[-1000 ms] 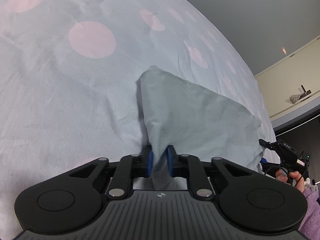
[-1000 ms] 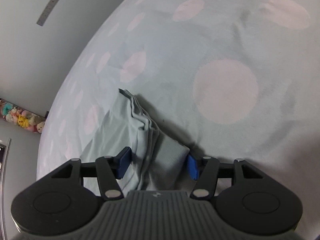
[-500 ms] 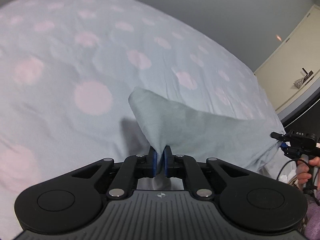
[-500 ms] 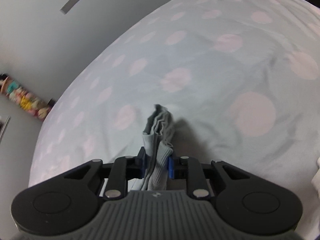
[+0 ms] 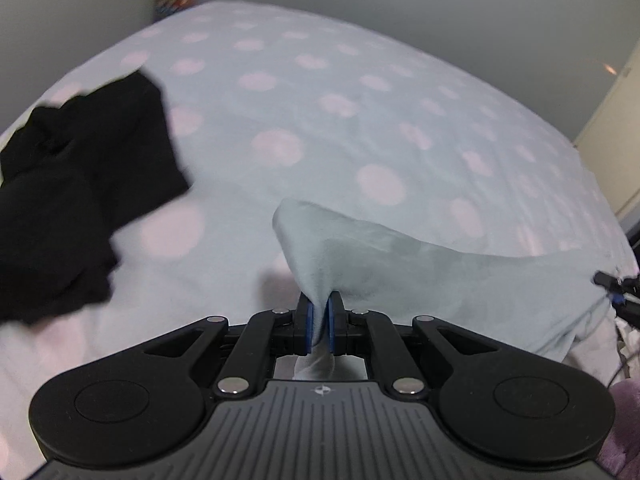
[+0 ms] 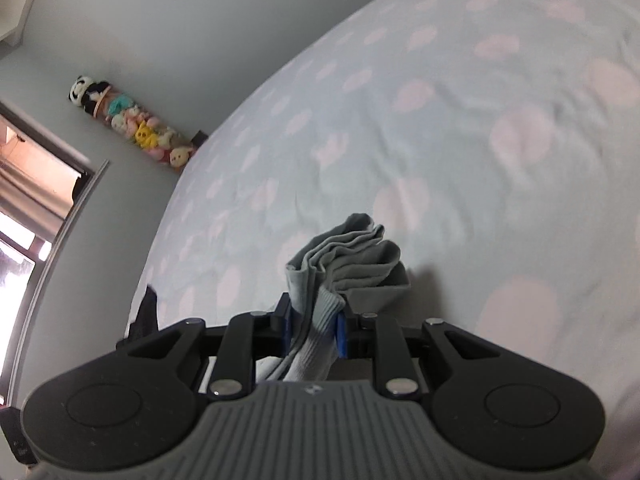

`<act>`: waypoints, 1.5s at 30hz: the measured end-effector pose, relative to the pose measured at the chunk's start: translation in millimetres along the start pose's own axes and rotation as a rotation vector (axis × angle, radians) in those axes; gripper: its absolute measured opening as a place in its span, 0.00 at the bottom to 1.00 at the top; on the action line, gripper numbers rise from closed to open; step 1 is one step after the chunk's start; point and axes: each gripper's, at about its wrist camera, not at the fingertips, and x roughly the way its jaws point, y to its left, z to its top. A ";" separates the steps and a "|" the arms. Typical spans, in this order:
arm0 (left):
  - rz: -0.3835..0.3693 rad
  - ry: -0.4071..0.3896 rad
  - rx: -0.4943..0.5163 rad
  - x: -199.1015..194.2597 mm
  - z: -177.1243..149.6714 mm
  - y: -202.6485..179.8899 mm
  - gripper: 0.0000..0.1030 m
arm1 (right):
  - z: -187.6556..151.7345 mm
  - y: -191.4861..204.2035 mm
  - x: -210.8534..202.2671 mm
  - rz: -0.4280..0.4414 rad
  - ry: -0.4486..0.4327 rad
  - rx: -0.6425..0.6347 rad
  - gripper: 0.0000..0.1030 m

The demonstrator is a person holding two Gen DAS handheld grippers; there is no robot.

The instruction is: Fold clothes

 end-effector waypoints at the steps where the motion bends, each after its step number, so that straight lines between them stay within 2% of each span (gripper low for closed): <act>1: 0.006 0.011 -0.004 2.7 -3.3 1.7 0.05 | -10.6 0.9 1.8 -0.006 0.007 -0.005 0.22; 6: 0.034 0.046 -0.020 15.6 -14.3 6.0 0.05 | -39.0 -9.2 8.5 -0.084 0.046 -0.034 0.23; 10: 0.050 0.058 -0.026 19.1 -17.2 5.8 0.05 | -41.0 -28.8 17.9 -0.107 0.113 -0.028 0.24; 12: 0.048 0.052 -0.017 13.8 -15.7 2.8 0.05 | -40.6 -33.6 17.0 -0.126 0.121 -0.007 0.36; 15: 0.030 0.043 -0.007 4.0 -11.3 -4.2 0.05 | -43.8 -23.9 3.7 -0.252 0.013 -0.107 0.46; 17: 0.007 0.036 -0.007 -4.2 -8.0 -9.5 0.05 | -47.1 -17.7 -5.1 -0.262 -0.053 -0.168 0.46; 19: -0.017 0.030 -0.001 -12.3 -4.0 -17.7 0.05 | -53.3 -7.2 -4.2 -0.209 -0.048 -0.246 0.42; 21: -0.044 0.024 0.005 -20.1 0.7 -27.3 0.05 | -59.6 3.3 -3.2 -0.155 -0.042 -0.324 0.21; 24: -0.085 0.015 0.021 -29.8 9.2 -46.0 0.05 | -69.0 19.1 -1.7 -0.073 -0.033 -0.440 0.10; 28: -0.152 0.014 0.037 -37.2 18.3 -74.2 0.05 | -90.5 44.6 7.7 0.003 0.020 -0.614 0.07; 31: -0.210 0.021 0.059 -38.2 24.2 -101.4 0.05 | -96.4 50.3 12.0 -0.026 0.040 -0.656 0.08; 36: -0.312 0.026 0.101 -29.3 35.5 -150.6 0.05 | -78.4 36.2 7.4 -0.130 0.048 -0.548 0.08; 39: -0.368 0.043 0.120 -14.4 41.5 -181.5 0.05 | -60.3 27.7 1.9 -0.204 0.058 -0.544 0.10; 45: -0.441 0.104 0.142 29.9 41.5 -231.2 0.05 | -27.8 -1.7 -0.7 -0.240 0.079 -0.505 0.11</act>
